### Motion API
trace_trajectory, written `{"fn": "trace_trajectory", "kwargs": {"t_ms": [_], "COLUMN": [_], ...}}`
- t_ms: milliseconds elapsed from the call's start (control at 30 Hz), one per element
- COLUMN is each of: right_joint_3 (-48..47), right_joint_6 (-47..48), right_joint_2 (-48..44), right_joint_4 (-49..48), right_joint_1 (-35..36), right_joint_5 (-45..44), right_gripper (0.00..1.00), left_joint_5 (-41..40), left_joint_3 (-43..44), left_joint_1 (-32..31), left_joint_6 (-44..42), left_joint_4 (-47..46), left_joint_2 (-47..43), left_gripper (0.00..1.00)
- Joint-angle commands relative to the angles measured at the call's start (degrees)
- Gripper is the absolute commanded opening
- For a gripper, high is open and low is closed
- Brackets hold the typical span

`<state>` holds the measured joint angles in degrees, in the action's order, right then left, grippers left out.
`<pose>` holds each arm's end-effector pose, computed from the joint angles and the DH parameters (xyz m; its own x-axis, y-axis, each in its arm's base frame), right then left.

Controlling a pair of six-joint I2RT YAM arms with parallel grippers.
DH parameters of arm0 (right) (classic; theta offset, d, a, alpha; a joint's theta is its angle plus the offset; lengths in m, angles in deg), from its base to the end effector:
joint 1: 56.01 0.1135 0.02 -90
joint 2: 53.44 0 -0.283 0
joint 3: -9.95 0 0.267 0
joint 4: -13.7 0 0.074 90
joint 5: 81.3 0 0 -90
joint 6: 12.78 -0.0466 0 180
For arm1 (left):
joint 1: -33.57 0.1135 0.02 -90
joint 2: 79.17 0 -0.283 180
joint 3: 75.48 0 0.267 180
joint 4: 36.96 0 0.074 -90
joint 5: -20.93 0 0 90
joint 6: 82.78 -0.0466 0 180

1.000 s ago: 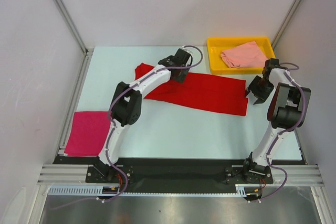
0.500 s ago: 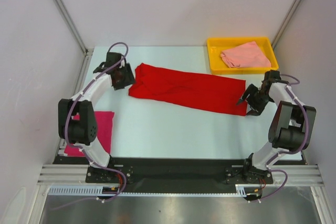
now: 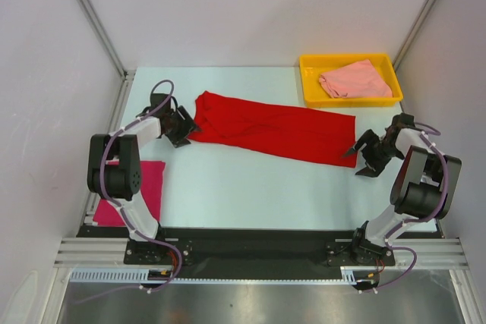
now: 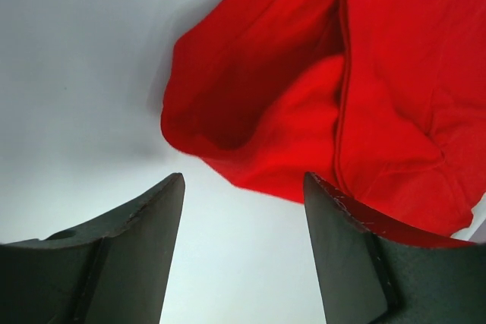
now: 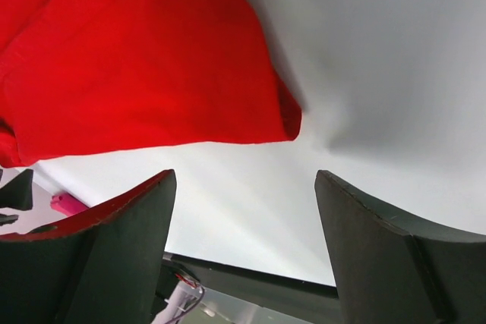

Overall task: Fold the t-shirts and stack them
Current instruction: Fold the tshirt

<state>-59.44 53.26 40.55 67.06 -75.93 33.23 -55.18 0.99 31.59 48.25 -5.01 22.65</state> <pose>0.2950 -0.0863 0.1708 -0.7474 0.6638 -0.0257 0.5822 0.6733 0.4558 0.3831 -0.0244 0.1758 -0.7415 -0.6120 -0.2749 -0.4290 0.7476 -0.5070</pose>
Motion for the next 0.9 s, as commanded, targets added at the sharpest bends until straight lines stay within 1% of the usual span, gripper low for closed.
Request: {"fn": "trace_trajectory", "kwargs": {"t_ms": [0, 100, 167, 333, 567, 667, 700, 733, 767, 800, 833, 867], "right_joint_3": [0.0, -0.2, -0.5, -0.6, -1.8, -2.3, -2.5, -2.6, -2.4, -2.0, -1.8, -1.6], "right_joint_6": [0.0, -0.5, -0.6, -2.7, -2.8, -2.6, -2.7, -2.8, -2.8, -3.0, -2.9, -2.9], "right_joint_2": [-0.7, 0.0, 0.8, 3.0, 7.1, 8.4, 8.7, 9.1, 9.1, 9.2, 9.3, 9.5], "right_joint_4": [-1.2, -1.6, -2.1, -4.2, -6.8, -7.1, -7.0, -7.0, -7.0, -7.5, -7.6, -7.8], "right_joint_1": [-0.6, -0.8, -1.0, -1.2, -1.0, -0.9, -0.6, -0.6, -0.5, -0.2, -0.1, 0.1], "right_joint_5": [1.2, 0.1, -0.2, -0.4, -0.6, -0.5, -0.6, -0.9, -1.0, -1.1, -1.2, -1.5], "right_gripper": [0.81, 0.85, 0.85, 0.83, 0.71, 0.68, 0.65, 0.62, 0.56, 0.53, 0.49, 0.38], "left_joint_5": [1.6, -1.1, -2.8, -3.3, -3.0, -2.5, -2.2, -1.9, -1.7, -1.4, -1.2, -1.1], "left_joint_3": [1.2, 1.6, 1.7, 3.1, 3.4, 3.5, 3.5, 3.7, 3.8, 4.0, 4.2, 4.2], "left_joint_1": [0.0, 0.0, 0.1, 0.2, 1.3, 1.5, 1.5, 1.5, 1.7, 1.7, 1.7, 1.7], "left_joint_6": [3.9, 4.2, 5.2, 6.3, 6.3, 6.3, 6.3, 6.2, 6.2, 5.8, 5.7, 5.6], "left_joint_4": [-3.8, -2.2, -0.8, -0.3, -2.7, -3.5, -4.2, -4.4, -4.5, -5.2, -5.2, -5.5], "left_joint_2": [2.5, 3.3, 3.7, 6.5, 7.9, 8.0, 8.3, 8.7, 8.9, 9.2, 9.6, 9.8], "left_gripper": [0.69, 0.69, 0.69, 0.66, 0.53, 0.46, 0.4, 0.37, 0.34, 0.26, 0.23, 0.21]}}
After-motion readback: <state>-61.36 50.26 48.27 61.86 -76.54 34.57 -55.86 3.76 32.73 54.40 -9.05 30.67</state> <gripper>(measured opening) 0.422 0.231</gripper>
